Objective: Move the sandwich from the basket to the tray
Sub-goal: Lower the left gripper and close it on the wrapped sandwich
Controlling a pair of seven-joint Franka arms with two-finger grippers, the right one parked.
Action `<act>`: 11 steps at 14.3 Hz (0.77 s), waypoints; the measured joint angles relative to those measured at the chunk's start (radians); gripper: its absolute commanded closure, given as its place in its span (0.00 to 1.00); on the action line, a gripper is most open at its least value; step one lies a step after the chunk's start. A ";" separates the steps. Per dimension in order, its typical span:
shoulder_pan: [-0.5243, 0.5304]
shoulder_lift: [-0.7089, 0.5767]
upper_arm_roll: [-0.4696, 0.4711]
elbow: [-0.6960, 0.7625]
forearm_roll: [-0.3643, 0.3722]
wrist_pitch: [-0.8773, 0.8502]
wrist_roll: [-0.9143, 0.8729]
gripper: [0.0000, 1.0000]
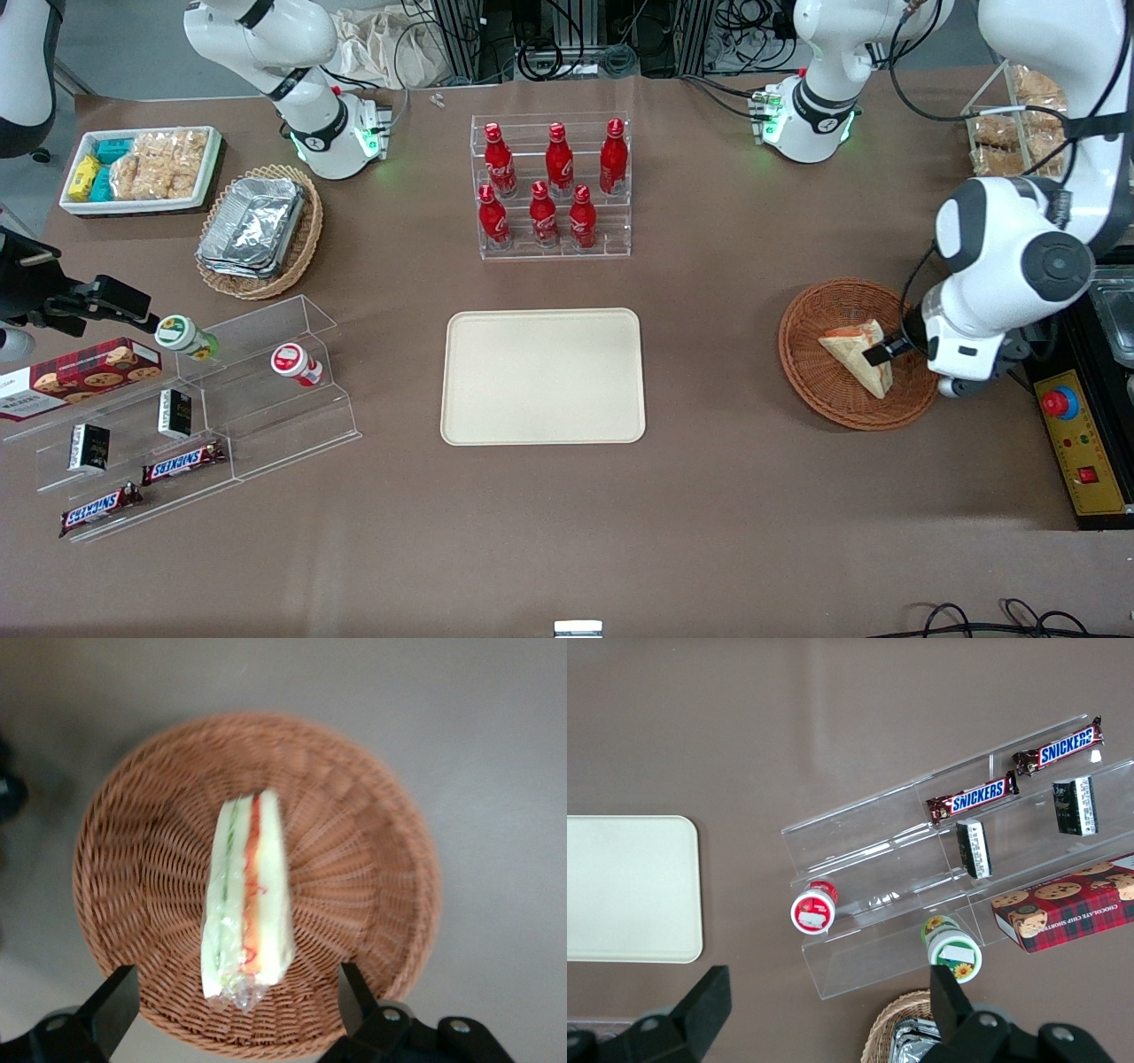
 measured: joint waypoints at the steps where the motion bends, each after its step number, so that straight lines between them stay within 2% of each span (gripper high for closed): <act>1: 0.000 -0.006 0.002 -0.037 0.000 0.025 -0.019 0.00; 7: 0.000 0.015 0.005 -0.078 0.000 0.049 -0.038 0.00; 11: 0.000 0.069 0.010 -0.096 0.001 0.129 -0.040 0.00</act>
